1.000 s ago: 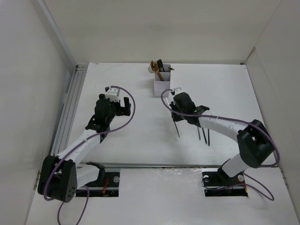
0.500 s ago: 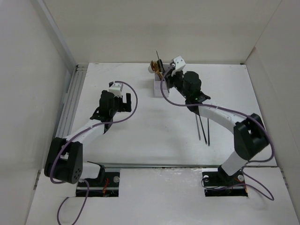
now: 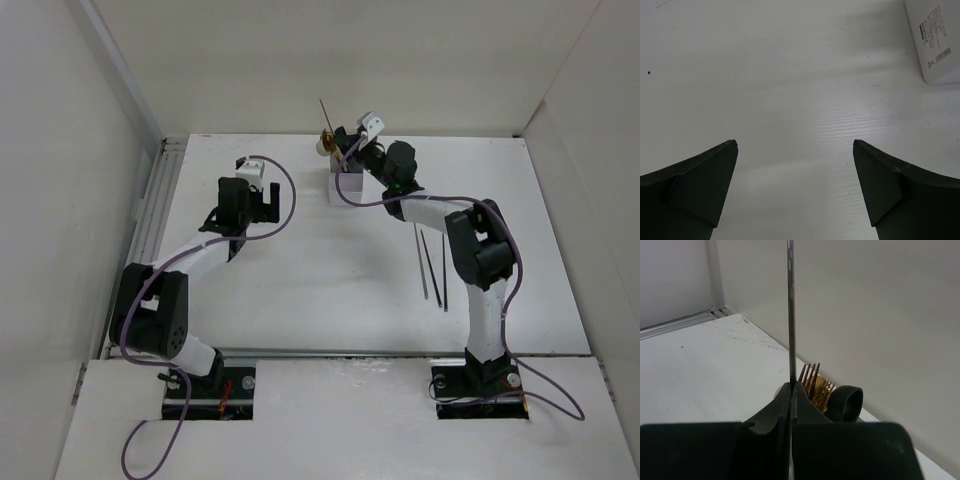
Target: Sort the eating utensils into containers
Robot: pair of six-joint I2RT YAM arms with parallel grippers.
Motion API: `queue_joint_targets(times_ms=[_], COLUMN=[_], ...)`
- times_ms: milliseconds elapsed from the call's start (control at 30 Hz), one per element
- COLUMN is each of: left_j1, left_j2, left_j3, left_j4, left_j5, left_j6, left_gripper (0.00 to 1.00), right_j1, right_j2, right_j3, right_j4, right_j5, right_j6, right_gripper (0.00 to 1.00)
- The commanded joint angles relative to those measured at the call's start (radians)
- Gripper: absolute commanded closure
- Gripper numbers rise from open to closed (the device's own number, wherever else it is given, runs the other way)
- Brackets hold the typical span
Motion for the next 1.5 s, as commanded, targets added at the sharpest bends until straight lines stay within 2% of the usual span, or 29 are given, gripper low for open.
queue_joint_targets(times_ms=[0, 267, 633, 700, 833, 1000, 1067, 1200, 1300, 1333, 1467], left_j1=[0.005, 0.015, 0.015, 0.015, 0.015, 0.015, 0.015, 0.015, 0.015, 0.015, 0.024], left_j2=[0.002, 0.021, 0.021, 0.021, 0.001, -0.008, -0.008, -0.028, -0.041, -0.050, -0.071], left_j3=[0.048, 0.057, 0.066, 0.057, 0.048, 0.025, 0.025, 0.015, -0.003, -0.014, -0.034], left_j4=[0.007, 0.018, 0.027, 0.027, 0.027, 0.038, 0.048, 0.073, 0.085, 0.094, 0.105], left_j5=[-0.020, -0.020, -0.020, -0.020, -0.020, -0.030, -0.030, -0.017, -0.017, -0.008, 0.001], left_j6=[0.013, 0.013, 0.013, 0.013, 0.004, 0.015, 0.015, 0.015, 0.015, 0.015, 0.015], left_gripper=[0.00, 0.00, 0.00, 0.00, 0.00, 0.00, 0.00, 0.00, 0.00, 0.00, 0.00], right_j1=[-0.006, -0.027, -0.027, -0.027, -0.027, -0.027, -0.027, -0.027, -0.027, -0.027, -0.027], right_j2=[-0.001, -0.038, 0.006, 0.021, 0.035, 0.000, 0.000, 0.011, -0.026, -0.026, -0.050], right_j3=[0.044, -0.079, -0.071, -0.035, 0.005, -0.036, -0.010, 0.065, 0.027, 0.016, -0.008], right_j4=[0.122, 0.146, 0.132, 0.085, -0.128, -0.156, -0.208, -0.430, -0.443, -0.443, -0.443], right_j5=[-0.080, -0.071, -0.048, -0.048, -0.037, -0.027, -0.027, -0.102, -0.099, -0.088, -0.077], right_j6=[0.030, 0.101, 0.101, 0.101, 0.101, 0.101, 0.101, 0.083, 0.073, 0.060, 0.046], right_gripper=[1.00, 1.00, 1.00, 1.00, 1.00, 1.00, 1.00, 1.00, 1.00, 0.99, 0.75])
